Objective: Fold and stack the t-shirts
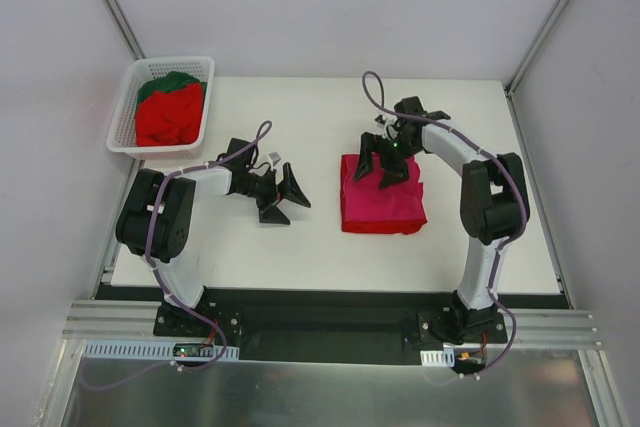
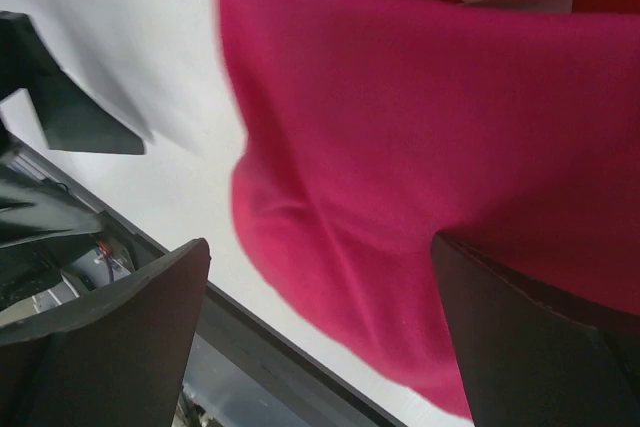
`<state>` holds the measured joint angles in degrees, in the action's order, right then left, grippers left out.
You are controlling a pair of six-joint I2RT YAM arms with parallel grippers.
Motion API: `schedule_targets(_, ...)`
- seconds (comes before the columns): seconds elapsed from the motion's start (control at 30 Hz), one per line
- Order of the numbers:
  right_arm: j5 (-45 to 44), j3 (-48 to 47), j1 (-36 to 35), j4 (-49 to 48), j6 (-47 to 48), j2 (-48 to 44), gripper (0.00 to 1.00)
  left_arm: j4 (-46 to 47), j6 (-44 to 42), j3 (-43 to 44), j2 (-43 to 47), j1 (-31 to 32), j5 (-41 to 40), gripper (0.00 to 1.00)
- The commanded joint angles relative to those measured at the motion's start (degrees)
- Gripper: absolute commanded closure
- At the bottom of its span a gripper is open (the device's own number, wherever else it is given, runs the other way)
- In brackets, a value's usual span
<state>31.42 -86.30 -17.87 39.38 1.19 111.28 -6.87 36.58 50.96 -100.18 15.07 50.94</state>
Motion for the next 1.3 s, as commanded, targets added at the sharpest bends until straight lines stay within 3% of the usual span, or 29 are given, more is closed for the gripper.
schedule_targets(0.0, -0.56, 0.35, 0.11, -0.18, 1.62, 2.36, 0.04, -1.30, -1.69, 0.46, 1.13, 0.57, 1.27, 0.01)
schedule_targets(0.27, -16.81, -11.68, -3.83, 12.46, 8.19, -4.58, 0.04, -1.83, -1.51, -0.25, 3.94, 0.57, 0.83, 0.01)
schedule_targets(0.43, -27.54, -16.54, -7.61, 21.18, 11.11, -3.88, 0.04, -1.91, -1.68, -0.86, 4.73, 0.57, 0.92, 0.01)
schedule_targets(0.77, -39.40, -4.95, -13.42, 19.43, 8.66, -4.50, 0.04, -2.09, -2.30, -3.32, 5.70, 0.57, 0.83, 0.01)
schedule_targets(0.9, -40.21, -0.98, -13.51, 15.74, 7.34, -5.90, 0.04, -2.09, -2.48, -4.02, 6.05, 0.57, 0.83, 0.01)
schedule_targets(1.27, -41.53, -5.10, -13.42, 13.36, 7.25, -3.27, 0.04, -2.27, -2.74, -5.43, 6.58, 0.57, 1.18, 0.01)
